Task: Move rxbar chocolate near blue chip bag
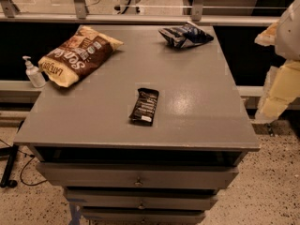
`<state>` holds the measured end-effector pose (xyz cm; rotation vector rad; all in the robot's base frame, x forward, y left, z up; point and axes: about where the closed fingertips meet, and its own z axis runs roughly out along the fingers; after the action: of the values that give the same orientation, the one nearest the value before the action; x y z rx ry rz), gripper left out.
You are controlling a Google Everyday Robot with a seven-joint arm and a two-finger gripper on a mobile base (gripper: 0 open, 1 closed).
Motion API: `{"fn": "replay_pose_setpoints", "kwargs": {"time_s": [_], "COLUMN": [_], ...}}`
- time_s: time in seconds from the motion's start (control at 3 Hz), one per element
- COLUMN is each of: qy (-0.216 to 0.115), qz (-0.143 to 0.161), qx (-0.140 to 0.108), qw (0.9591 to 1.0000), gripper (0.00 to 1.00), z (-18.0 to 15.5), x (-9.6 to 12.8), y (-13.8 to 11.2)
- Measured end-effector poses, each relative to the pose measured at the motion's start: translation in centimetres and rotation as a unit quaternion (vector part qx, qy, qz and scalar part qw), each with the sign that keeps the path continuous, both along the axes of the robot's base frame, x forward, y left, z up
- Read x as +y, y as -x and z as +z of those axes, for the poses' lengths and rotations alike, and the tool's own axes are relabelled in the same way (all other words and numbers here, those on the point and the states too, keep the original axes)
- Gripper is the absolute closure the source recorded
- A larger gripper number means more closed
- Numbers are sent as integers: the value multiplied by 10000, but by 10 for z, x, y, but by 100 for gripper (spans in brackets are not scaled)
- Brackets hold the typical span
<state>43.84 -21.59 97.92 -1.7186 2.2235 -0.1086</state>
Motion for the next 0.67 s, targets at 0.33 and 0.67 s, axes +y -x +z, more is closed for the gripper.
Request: {"fn": "replay_pose_setpoints", "kwargs": {"time_s": [0.33, 0.67], "qy": [-9, -242], "qz": [3, -4], "qx": [-23, -75], "qw": [10000, 9997], "gripper": [0, 0], "z": [1, -4], "x": [1, 4], "y": [-1, -5]}}
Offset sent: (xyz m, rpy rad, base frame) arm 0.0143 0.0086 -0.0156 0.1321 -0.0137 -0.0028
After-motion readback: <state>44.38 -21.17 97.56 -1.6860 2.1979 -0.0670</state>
